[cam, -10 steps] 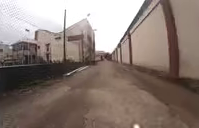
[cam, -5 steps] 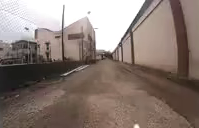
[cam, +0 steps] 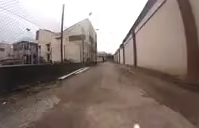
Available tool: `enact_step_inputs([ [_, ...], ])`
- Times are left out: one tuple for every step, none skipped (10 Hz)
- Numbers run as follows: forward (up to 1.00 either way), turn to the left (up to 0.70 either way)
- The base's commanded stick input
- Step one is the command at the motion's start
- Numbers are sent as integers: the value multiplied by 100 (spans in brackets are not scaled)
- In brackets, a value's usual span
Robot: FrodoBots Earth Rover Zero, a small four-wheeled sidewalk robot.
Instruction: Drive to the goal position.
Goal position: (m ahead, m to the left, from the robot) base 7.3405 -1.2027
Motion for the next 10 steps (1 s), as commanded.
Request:
enact_step_inputs([
  [70, 0],
  [70, 0],
  [70, 0],
  [70, 0],
  [70, 0],
  [70, 0],
  [70, 0],
  [70, 0],
  [70, 0],
  [70, 0],
])
